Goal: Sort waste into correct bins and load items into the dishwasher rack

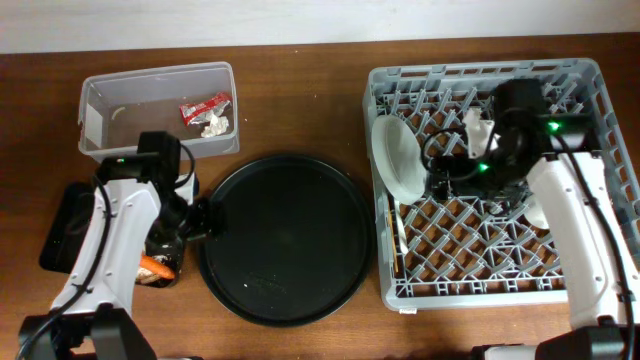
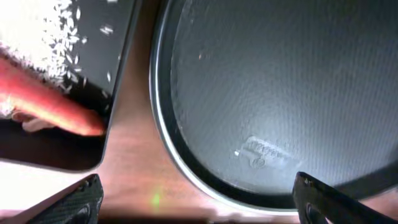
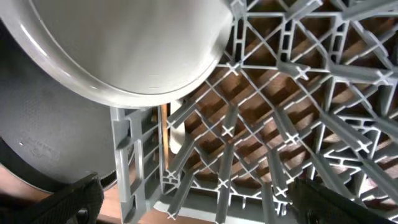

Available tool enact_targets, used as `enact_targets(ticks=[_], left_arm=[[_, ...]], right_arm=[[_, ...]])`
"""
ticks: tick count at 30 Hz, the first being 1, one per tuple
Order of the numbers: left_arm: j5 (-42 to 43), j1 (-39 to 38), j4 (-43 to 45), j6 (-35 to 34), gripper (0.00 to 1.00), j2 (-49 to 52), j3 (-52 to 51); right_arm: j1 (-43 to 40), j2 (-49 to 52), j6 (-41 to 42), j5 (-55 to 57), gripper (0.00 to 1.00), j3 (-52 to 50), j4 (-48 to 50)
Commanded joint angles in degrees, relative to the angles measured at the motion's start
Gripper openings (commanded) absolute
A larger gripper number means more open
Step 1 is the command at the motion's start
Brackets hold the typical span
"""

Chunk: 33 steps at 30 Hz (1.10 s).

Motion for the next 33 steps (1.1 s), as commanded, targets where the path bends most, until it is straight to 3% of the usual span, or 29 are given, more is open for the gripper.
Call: enact_targets(ticks=[1,6,9,12,16,20,33], left_arm=[[-0.42,2.73,-2.62,4.61,0.97,-2.86,3.23],[0.17,2.99,3.91,4.85,0.97,-14.86,-0.33],[1.22,2.99,10.19,6.16,0.98,-26.45,-7.98],[8.96,2.99,16.48,12.31,0.99,-38.95,-15.41],[7.48,3.02,19.32,13.22,0.99,-50.71,-18.95],[7.5,2.99,19.17,13.22,0.99,-53.9,-18.99],[7.5,2.99,19.04,13.22,0.99,-53.81,-18.99]], right_arm=[[-0.24,0.09,-0.7,-0.07,0.99,0.74,-1.09],[-0.17,-4.92,-0.31,3.02,0.99,-1.18,1.07],[-0.2,-13.29,0.79,3.8,0.99,-8.39,8.74],[-0.2,-24.57,1.49,3.87,0.99,-19.34,17.66],[-0.2,-39.69,1.86,7.58,0.99,-30.88,21.9],[-0.2,-46.03,1.86,7.93,0.99,-33.42,19.56],[-0.2,-41.46,1.86,7.93,0.99,-33.42,19.45]])
